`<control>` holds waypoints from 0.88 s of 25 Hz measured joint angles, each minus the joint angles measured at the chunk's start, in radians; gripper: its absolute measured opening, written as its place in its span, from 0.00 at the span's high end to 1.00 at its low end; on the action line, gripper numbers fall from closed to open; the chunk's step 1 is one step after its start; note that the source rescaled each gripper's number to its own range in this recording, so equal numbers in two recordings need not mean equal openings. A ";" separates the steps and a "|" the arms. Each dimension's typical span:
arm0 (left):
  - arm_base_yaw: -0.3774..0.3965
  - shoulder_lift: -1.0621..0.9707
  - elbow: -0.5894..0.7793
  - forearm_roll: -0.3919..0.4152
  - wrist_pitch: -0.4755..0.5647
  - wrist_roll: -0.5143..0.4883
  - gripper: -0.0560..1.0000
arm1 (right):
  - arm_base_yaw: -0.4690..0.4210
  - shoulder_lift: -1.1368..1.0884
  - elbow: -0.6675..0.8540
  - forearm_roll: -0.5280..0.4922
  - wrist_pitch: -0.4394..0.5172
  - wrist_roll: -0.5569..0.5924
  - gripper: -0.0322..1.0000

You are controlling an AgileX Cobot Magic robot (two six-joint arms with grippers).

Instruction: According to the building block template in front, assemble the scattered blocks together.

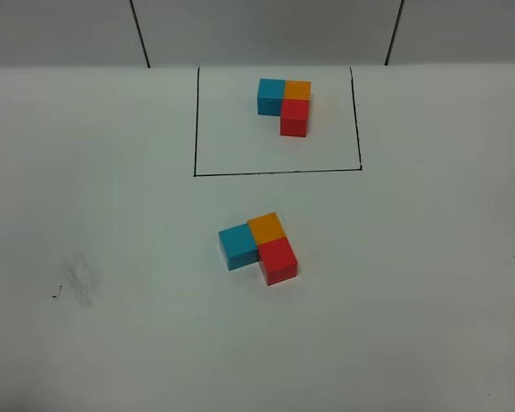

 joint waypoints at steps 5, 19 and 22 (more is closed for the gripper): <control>0.000 0.000 0.000 0.000 0.000 0.000 0.95 | 0.000 -0.090 0.042 -0.023 0.013 0.018 0.97; 0.000 0.000 0.000 0.000 0.000 0.000 0.95 | 0.000 -0.121 0.066 -0.013 -0.022 0.074 0.97; 0.000 0.000 0.000 0.000 0.000 0.000 0.95 | 0.000 -0.121 0.066 -0.013 -0.023 0.074 0.97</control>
